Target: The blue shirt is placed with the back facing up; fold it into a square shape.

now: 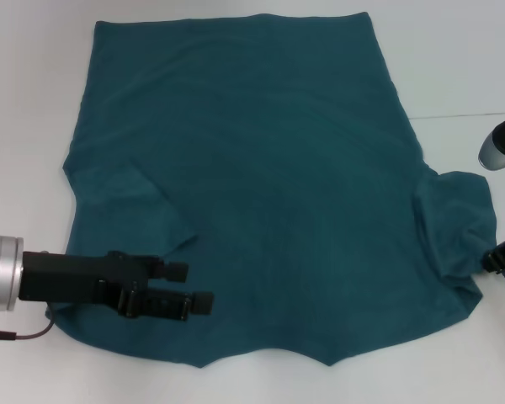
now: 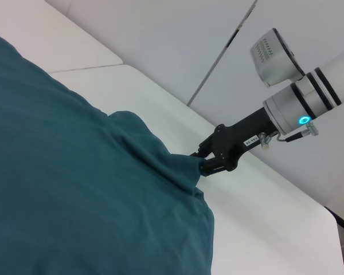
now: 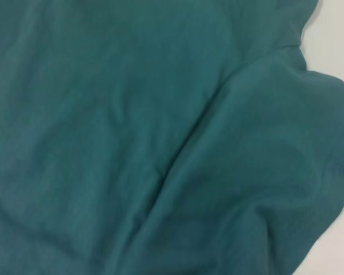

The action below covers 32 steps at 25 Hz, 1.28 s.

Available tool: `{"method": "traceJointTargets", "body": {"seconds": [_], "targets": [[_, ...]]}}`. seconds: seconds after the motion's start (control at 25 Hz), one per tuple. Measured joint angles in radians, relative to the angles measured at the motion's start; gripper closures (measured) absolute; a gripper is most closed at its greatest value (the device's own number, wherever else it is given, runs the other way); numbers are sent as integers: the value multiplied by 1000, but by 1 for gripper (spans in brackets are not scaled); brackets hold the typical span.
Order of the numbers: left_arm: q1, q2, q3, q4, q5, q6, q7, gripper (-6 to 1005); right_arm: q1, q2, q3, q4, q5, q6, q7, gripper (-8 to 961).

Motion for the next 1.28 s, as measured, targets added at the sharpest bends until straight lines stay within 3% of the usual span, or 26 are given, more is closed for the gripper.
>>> {"method": "traceJointTargets", "body": {"seconds": [0.44,0.64,0.8,1.12,1.28], "targets": [[0,0,1,0,0,-13,0,80,-3,1,-15,-61,-2,36,2,895],[0,0,-4,0,0,-14,-6,80,-2,-1,-63,-129,-2,29,2,940],[1,0,-6,0,0,-15,-10,79,3,-16,-155,-162,-3,26,2,940],[3,0,-7,0,-7,-15,-25,79,38,-48,-362,-143,-4,25,2,940],[7,0,-8,0,-8,-16,-26,79,53,-52,-415,-136,-5,26,-5,940]]}}
